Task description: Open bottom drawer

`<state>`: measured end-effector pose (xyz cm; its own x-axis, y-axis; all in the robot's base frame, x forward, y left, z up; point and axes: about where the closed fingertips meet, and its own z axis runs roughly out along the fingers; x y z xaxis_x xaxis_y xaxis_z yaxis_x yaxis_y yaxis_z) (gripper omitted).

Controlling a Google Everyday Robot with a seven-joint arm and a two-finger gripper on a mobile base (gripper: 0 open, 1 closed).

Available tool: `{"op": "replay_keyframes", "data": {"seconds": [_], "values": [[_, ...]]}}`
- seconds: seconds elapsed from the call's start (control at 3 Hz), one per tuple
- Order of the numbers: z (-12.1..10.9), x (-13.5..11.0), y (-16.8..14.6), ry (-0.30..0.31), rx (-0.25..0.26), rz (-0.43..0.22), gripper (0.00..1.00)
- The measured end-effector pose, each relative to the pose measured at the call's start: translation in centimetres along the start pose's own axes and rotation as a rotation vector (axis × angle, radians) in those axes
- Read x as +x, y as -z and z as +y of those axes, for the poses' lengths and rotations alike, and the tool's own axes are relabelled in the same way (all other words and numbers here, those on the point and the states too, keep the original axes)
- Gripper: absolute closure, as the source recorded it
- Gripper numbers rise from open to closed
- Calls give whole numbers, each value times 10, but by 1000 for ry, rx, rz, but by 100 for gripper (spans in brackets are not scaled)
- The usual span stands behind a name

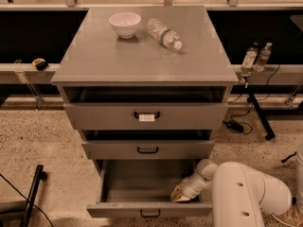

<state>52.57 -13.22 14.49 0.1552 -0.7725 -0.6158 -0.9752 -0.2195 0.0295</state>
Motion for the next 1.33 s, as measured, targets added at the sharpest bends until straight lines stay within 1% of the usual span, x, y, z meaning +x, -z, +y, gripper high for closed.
{"op": "replay_keyframes", "data": {"seconds": [0.33, 0.67, 1.0, 1.33], "values": [[27, 2, -4, -4, -53, -10, 100], [55, 4, 3, -17, -63, -14, 100], [53, 4, 4, -17, -63, -14, 100], [64, -21, 29, 3, -6, -118, 100]]}}
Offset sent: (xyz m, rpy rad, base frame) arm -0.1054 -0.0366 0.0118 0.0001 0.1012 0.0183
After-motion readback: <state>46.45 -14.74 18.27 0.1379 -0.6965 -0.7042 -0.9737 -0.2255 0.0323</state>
